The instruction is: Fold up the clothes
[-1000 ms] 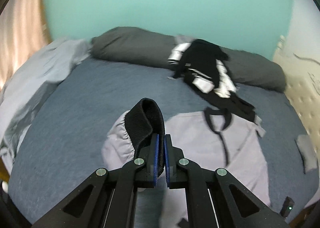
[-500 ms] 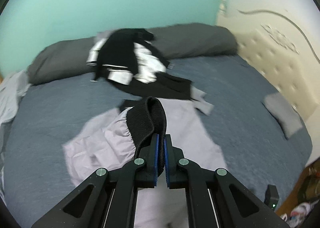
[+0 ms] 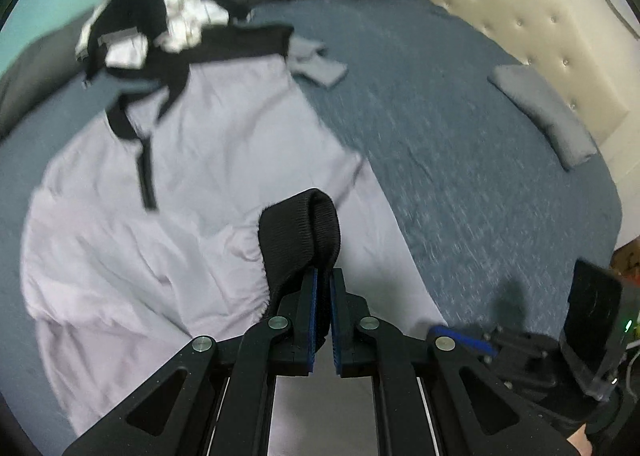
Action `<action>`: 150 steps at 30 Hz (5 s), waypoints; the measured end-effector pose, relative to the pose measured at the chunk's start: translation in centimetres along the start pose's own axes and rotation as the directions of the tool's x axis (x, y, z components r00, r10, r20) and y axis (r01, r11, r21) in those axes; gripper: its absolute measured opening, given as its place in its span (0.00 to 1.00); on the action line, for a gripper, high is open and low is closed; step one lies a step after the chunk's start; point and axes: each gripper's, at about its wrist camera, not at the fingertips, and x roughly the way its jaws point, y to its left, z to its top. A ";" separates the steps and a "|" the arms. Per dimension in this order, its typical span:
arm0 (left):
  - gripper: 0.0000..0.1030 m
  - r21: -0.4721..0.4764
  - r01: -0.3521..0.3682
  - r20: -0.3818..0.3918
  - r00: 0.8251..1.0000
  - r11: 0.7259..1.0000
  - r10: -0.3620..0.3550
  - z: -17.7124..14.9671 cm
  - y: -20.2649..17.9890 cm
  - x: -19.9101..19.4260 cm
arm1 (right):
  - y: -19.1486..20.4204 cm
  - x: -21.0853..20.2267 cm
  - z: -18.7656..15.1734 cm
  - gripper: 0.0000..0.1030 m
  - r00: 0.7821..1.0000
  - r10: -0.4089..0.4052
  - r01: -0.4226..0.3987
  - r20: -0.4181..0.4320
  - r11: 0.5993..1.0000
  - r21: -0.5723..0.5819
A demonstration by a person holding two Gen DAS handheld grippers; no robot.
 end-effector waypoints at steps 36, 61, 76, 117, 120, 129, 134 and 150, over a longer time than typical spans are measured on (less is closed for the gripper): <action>0.57 -0.228 -0.060 0.009 0.998 0.972 0.063 -9.4 13.5 -3.0 | -1.0 3.8 3.2 0.48 1.000 0.019 -0.016 -0.023 0.993 0.117; 0.57 -0.325 -0.133 -0.079 0.990 0.936 0.113 -15.4 19.7 1.7 | 0.0 9.8 5.9 0.13 0.978 -0.189 0.180 -0.093 0.979 -0.092; 0.57 -0.422 -0.243 -0.025 0.966 0.874 0.257 -15.7 23.1 -2.0 | 0.4 -0.2 5.7 0.05 0.985 -0.151 0.157 0.087 0.986 -0.058; 0.04 -0.189 -0.432 -0.064 0.901 0.882 0.428 -8.7 32.2 2.5 | -1.1 2.0 4.7 0.05 0.993 -0.112 0.111 -0.021 0.993 -0.036; 0.03 -0.189 -0.461 -0.045 0.886 0.867 0.461 -8.5 32.6 1.9 | -0.6 2.2 4.7 0.05 0.994 -0.108 0.106 -0.037 0.993 -0.052; 0.03 -0.333 -0.411 -0.095 0.910 0.848 0.404 -9.8 36.5 2.0 | 0.0 4.7 3.5 0.05 0.976 -0.174 0.157 -0.130 0.979 -0.127; 0.03 -0.357 -0.395 -0.099 0.917 0.847 0.386 -9.9 37.1 2.2 | -0.9 5.0 2.8 0.05 0.966 -0.195 0.178 -0.171 0.978 -0.111; 0.03 -0.336 -0.393 -0.097 0.918 0.856 0.384 -10.5 36.3 2.4 | -0.7 3.9 0.7 0.05 0.952 -0.174 0.150 -0.251 0.982 -0.115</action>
